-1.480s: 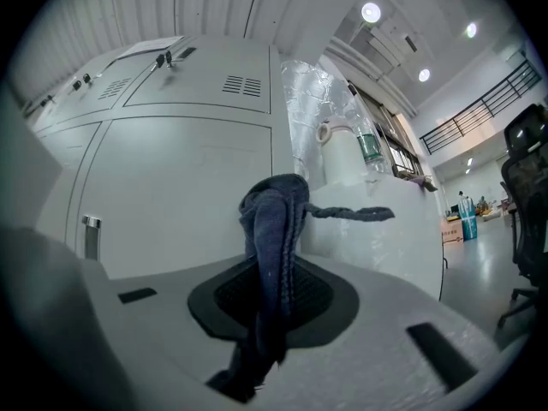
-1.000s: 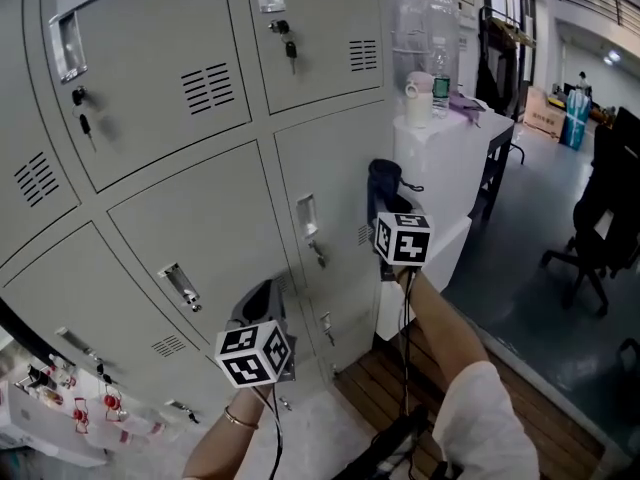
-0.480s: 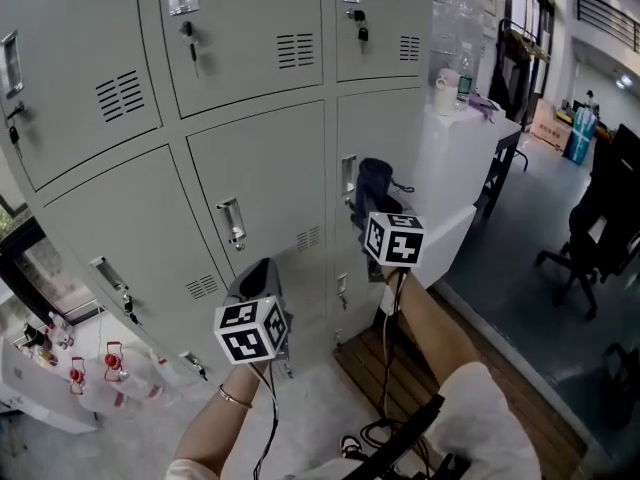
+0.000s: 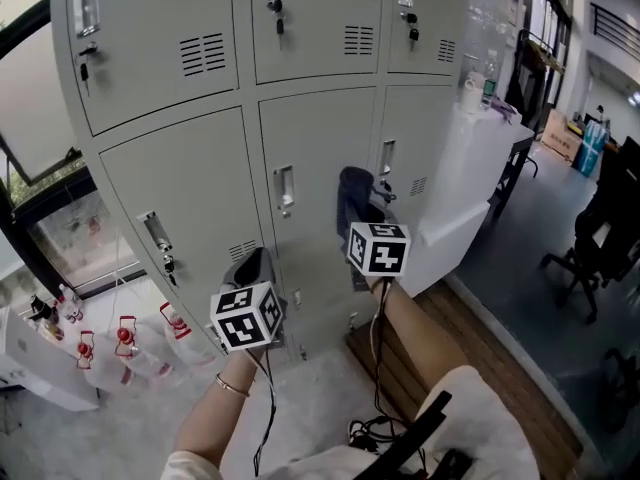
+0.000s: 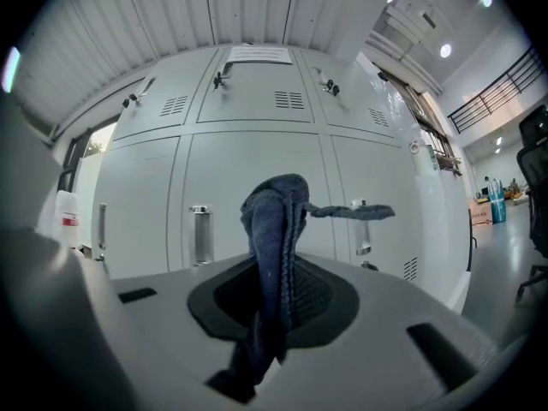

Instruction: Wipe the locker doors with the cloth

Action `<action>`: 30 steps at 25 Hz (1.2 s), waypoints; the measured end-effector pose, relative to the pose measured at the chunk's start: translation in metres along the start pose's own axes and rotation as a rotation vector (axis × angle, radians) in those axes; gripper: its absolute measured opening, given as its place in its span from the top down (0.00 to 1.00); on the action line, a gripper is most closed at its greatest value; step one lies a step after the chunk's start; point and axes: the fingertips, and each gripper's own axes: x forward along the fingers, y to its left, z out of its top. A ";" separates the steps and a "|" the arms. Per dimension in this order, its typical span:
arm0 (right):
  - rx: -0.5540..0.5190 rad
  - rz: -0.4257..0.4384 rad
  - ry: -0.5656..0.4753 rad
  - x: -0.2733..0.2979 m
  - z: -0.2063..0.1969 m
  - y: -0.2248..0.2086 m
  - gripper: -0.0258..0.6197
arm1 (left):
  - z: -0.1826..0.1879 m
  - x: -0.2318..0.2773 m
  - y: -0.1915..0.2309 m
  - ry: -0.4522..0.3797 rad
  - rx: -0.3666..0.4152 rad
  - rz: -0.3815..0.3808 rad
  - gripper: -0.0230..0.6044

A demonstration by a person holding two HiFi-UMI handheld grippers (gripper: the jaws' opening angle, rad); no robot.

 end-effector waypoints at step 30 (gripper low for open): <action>-0.012 0.171 0.057 0.061 -0.106 0.135 0.88 | -0.060 0.000 0.098 0.061 -0.050 0.127 0.95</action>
